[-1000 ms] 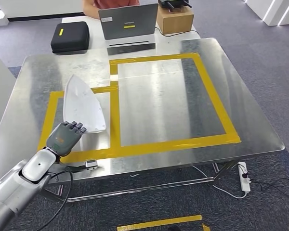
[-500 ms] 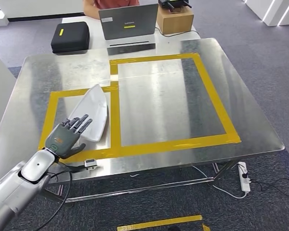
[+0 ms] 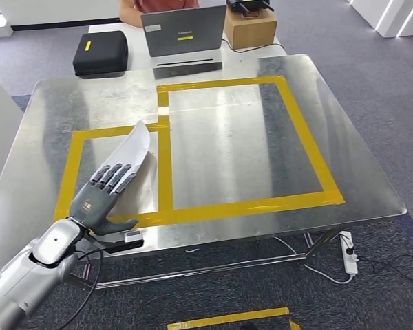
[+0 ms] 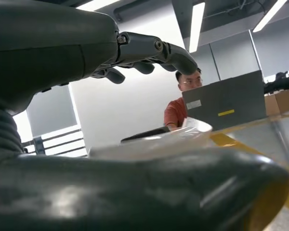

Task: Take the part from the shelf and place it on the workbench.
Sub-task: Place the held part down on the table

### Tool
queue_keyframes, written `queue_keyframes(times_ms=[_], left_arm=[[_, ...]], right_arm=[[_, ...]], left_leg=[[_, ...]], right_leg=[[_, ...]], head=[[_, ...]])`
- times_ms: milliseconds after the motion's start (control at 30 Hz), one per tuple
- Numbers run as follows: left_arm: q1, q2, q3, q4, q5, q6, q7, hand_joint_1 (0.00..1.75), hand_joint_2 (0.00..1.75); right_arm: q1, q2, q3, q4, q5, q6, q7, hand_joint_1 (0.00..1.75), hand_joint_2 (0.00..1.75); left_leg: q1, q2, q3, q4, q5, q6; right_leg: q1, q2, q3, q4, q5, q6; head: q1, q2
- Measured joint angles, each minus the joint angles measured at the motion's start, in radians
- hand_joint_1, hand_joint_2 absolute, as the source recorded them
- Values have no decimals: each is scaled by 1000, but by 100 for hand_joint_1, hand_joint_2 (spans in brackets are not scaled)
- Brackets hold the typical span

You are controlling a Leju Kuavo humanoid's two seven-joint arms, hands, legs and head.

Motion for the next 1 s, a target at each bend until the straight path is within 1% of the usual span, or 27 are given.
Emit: queue_keyframes(times_ms=[33, 100, 133, 167, 200, 233, 267, 333, 367, 400, 433, 467, 500, 533, 567, 600, 667, 700, 733, 767, 833, 867, 900, 933, 967, 1000], left_arm=[[6, 0, 5, -9, 4, 2, 0, 0, 0], [16, 1, 14, -27, 11, 4, 1, 0, 0], [20, 2, 19, -35, 14, 6, 2, 0, 0], [23, 3, 23, -43, 18, 9, 3, 0, 0], [26, 3, 27, -51, 21, 13, 4, 0, 0], [29, 3, 31, -58, 24, 17, 4, 0, 0], [34, 2, 35, -63, 26, 19, 4, 0, 0], [45, 2, 39, -67, 30, 21, 4, 0, 0], [52, 3, 40, -68, 31, 21, 4, 0, 0], [59, 3, 41, -69, 33, 21, 4, 0, 0], [63, 3, 42, -70, 33, 21, 4, 0, 0], [66, 3, 42, -72, 33, 21, 4, 0, 0], [67, 3, 44, -74, 34, 22, 4, 0, 0], [67, 4, 46, -76, 34, 22, 4, 0, 0], [67, 5, 49, -79, 35, 23, 4, 0, 0], [68, 6, 52, -81, 36, 24, 4, 0, 0], [75, 7, 57, -82, 41, 27, 4, 0, 0], [79, 8, 60, -82, 43, 27, 4, 0, 0], [82, 9, 62, -82, 46, 28, 4, 0, 0], [85, 10, 65, -82, 49, 28, 4, 0, 0], [91, 10, 69, -82, 53, 28, 3, 0, 0], [96, 10, 71, -82, 55, 28, 3, 0, 0], [103, 10, 72, -82, 55, 28, 3, 0, 0], [108, 10, 74, -82, 55, 28, 3, 0, 0], [111, 10, 76, -82, 56, 27, 3, 0, 0], [112, 10, 78, -83, 57, 27, 3, 0, 0]], right_arm=[[0, 0, 0, 0, 0, -1, 1, 0, 0], [1, 0, 0, 0, -1, -3, 2, 0, 0], [2, 1, 0, 0, -2, -4, 3, 0, 0], [2, 1, 0, 0, -2, -5, 4, 0, 0], [2, 1, -1, 0, -3, -7, 5, 0, 0], [2, 0, -1, 0, -3, -7, 6, 0, 0], [2, 0, -1, 0, -3, -8, 6, 0, 0], [3, 0, -1, 0, -3, -8, 8, 0, 0], [4, 0, -1, 0, -3, -8, 9, 0, 0], [5, 0, -1, 0, -3, -8, 10, 0, 0], [6, 0, -1, 0, -3, -8, 11, 0, 0], [6, -1, -1, 0, -3, -8, 11, 0, 0], [4, -1, -1, 0, -3, -8, 12, 0, 0], [3, -1, -1, 0, -3, -8, 12, 0, 0], [2, -1, -1, 0, -3, -8, 13, 0, 0], [2, -1, -1, 0, -3, -8, 14, 0, 0], [3, -1, -1, 0, -2, -9, 17, 0, 0], [4, -1, -1, 0, -1, -10, 19, 0, 0], [4, 0, -1, 0, -1, -11, 20, 0, 0], [4, 0, -1, 0, -1, -11, 21, 0, 0], [5, -1, -1, 0, -1, -12, 22, 0, 0], [6, -1, -1, 0, -1, -12, 22, 0, 0], [7, -1, -1, 0, -1, -12, 22, 0, 0], [7, -1, -1, 0, -2, -12, 22, 0, 0], [7, -1, -1, 0, -2, -12, 22, 0, 0], [6, -1, -1, 0, -2, -12, 22, 0, 0]], left_leg=[[-1, 0, -1, 2, -1, 3], [-4, 0, -1, 7, -1, 13], [-5, 0, 0, 4, 2, 20], [-2, 1, 5, -8, 10, 24], [1, 3, 10, -22, 19, 27], [5, 5, 15, -36, 27, 29], [9, 7, 17, -45, 33, 30], [11, 10, 10, -46, 38, 29], [12, 11, 6, -43, 39, 27], [14, 12, 1, -40, 41, 24], [17, 12, -5, -35, 42, 20], [21, 11, -12, -27, 42, 15], [24, 10, -20, -19, 42, 8], [24, 9, -28, -8, 41, 0], [23, 7, -35, 1, 42, -8], [21, 6, -40, 5, 46, -14], [23, 4, -45, 5, 53, -25], [24, 7, -48, 11, 44, -29], [26, 12, -57, 32, 22, -32], [26, 18, -71, 76, -16, -35], [26, 24, -108, 209, -108, -38], [26, 25, -117, 264, -140, -37], [26, 25, -111, 287, -154, -35], [25, 25, -86, 270, -150, -31], [23, 25, -42, 217, -133, -24], [20, 26, 13, 141, -114, -15]], right_leg=[[-1, 0, 0, -1, 1, 2], [-5, 0, 2, -5, 6, 9], [-6, 0, 3, -9, 9, 14], [-5, -1, 3, -11, 9, 17], [-3, -2, 1, -8, 1, 21], [-1, -3, -8, 13, -18, 24], [-1, -4, -26, 56, -48, 26], [-3, -5, -77, 180, -112, 33], [-5, -6, -95, 225, -127, 37], [-8, -6, -98, 237, -124, 41], [-10, -6, -81, 209, -103, 45], [-14, -6, -47, 148, -71, 50], [-16, -3, -13, 85, -51, 54], [-18, 2, 14, 35, -36, 51], [-19, 6, 27, 9, -30, 45], [-16, 9, 27, 7, -31, 35], [-15, 7, 20, 13, -19, 14], [-14, 5, 15, 14, -13, 4], [-15, 2, 8, 13, -6, -6], [-14, -2, 0, 12, 1, -15], [-9, -9, -19, 13, 15, -24], [-6, -13, -30, 13, 23, -26], [-4, -16, -40, 13, 31, -26], [-1, -18, -51, 13, 39, -26], [1, -19, -61, 13, 47, -26], [3, -21, -68, 13, 55, -24]], head=[[0, 0], [-1, 0], [-1, 0], [-1, 0], [0, 0], [1, 0], [2, 0], [2, 0], [2, 0], [2, 0], [2, 0], [2, 0], [3, 0], [3, 0], [2, 0], [2, 0], [1, 0], [1, 0], [0, 0], [-2, 0], [-4, 0], [-4, 0], [-4, 0], [-4, 0], [-4, 0], [-4, 0]])
